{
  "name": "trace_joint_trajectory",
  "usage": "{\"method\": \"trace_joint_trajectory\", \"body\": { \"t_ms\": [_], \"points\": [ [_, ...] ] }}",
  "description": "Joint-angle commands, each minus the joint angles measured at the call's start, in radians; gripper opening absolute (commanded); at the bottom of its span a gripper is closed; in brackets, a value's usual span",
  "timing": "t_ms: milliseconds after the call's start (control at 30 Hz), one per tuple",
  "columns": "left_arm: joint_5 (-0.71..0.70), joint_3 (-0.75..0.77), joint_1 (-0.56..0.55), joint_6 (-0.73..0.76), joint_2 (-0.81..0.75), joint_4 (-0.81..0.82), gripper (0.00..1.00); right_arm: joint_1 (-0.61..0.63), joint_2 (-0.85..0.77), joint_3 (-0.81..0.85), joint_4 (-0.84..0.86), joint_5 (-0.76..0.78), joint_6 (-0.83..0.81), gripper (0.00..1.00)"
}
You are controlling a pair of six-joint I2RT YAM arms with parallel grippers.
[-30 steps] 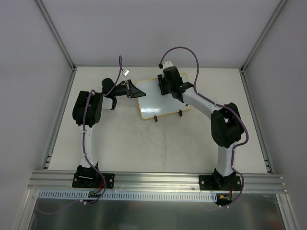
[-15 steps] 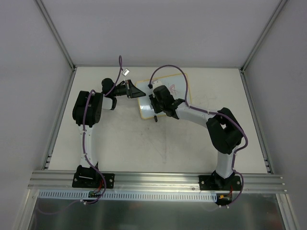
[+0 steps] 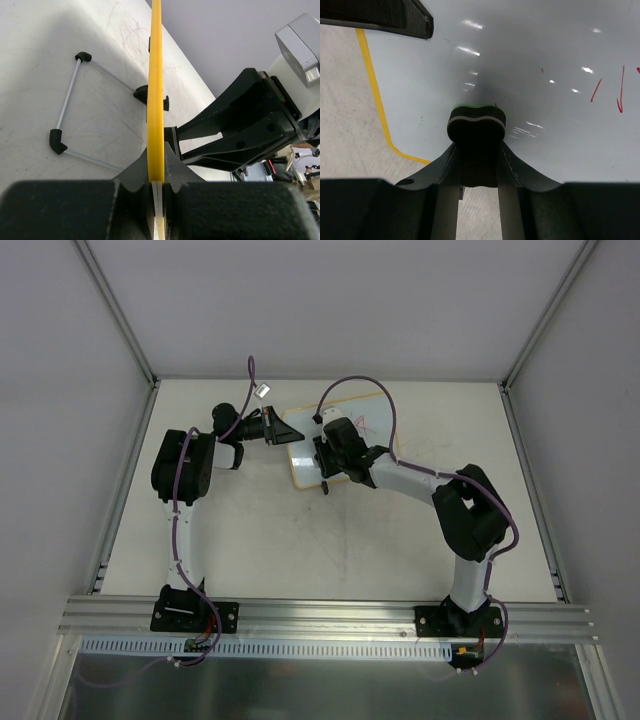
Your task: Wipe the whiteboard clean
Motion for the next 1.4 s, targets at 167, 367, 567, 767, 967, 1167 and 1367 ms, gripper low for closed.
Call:
{"method": "trace_joint_trajectory", "body": {
  "t_ms": [167,367,567,767,967,1167,1367],
  "points": [
    [0.058,0.006,0.001,0.054,0.008,0.335,0.0,-0.108,-0.016,0.037,-0.089,0.021,-0.006,0.0],
    [0.058,0.005,0.001,0.054,0.008,0.336,0.0,-0.16,-0.033,0.062,-0.118,0.039,-0.026,0.0],
    [0.058,0.005,0.001,0.053,0.008,0.336,0.0,-0.217,-0.055,0.042,-0.121,0.045,-0.028,0.0],
    [0.058,0.005,0.001,0.053,0.01,0.338,0.0,-0.293,-0.064,0.031,-0.121,0.032,-0.02,0.0],
    [0.058,0.005,0.001,0.051,0.008,0.339,0.0,-0.364,-0.062,0.04,-0.119,0.027,-0.016,0.0],
    [0.057,0.008,0.001,0.051,0.008,0.339,0.0,-0.395,-0.062,0.037,-0.119,0.029,-0.011,0.0],
    [0.058,0.006,0.001,0.05,0.008,0.341,0.0,-0.399,-0.065,0.042,-0.121,0.033,-0.016,0.0]
  ]
}}
